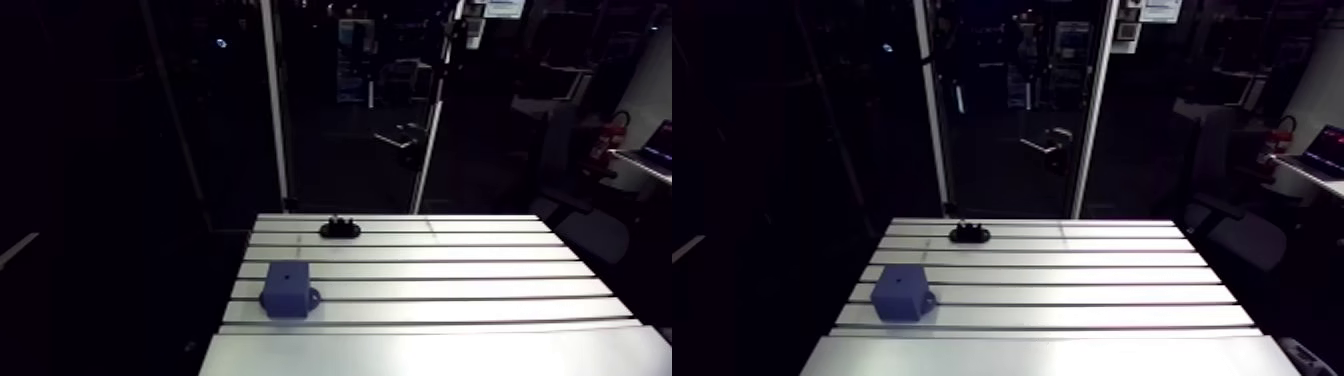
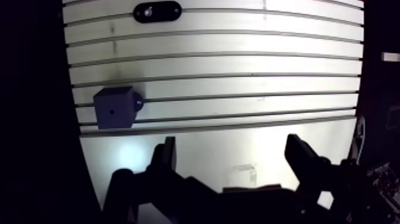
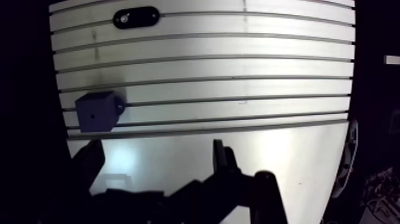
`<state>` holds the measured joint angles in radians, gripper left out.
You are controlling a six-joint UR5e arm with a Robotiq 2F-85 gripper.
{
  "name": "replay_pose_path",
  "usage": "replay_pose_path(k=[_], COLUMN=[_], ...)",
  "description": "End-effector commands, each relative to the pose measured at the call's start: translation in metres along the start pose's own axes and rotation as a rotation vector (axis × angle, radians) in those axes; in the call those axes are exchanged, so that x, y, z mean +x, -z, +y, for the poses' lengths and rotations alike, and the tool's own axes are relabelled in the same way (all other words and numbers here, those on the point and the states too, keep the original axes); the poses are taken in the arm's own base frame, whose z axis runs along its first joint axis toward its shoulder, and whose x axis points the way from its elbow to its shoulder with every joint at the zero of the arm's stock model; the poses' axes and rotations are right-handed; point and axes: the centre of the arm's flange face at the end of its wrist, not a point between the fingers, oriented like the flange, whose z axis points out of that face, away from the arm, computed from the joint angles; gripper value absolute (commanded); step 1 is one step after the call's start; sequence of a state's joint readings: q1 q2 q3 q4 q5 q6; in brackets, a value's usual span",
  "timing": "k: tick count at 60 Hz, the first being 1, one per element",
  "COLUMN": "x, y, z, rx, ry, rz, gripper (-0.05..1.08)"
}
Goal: Pick up the M10 bolt and insert it into the hole until fully seated.
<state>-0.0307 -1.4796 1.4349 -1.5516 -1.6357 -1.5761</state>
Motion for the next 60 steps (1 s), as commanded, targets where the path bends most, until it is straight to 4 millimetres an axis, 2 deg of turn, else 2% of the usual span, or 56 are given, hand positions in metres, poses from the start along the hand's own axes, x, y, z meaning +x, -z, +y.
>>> replay_pose_path(k=[1,24,33,38,48,57,60], x=[0.002,0.009,0.024,0.025,0.036,0.047,0.052], y=[-0.001,-0.01,-0.022,-0.023,-0.039,-0.06,-0.073], z=[-0.002,-0.015,-0.021,-0.023,-0.03,-0.056,-0.065], rx=[-0.002,0.0,0.007,0.004,0.004,0.01,0.011], ry=[0.006,0.025,0.022,0.025,0.032,0.065,0.073], rz=[-0.003,-0.011,0.019,0.021,0.022,0.068,0.076], gripper=[0.01,0.01,0.01,0.01,0.01,0.01,0.01])
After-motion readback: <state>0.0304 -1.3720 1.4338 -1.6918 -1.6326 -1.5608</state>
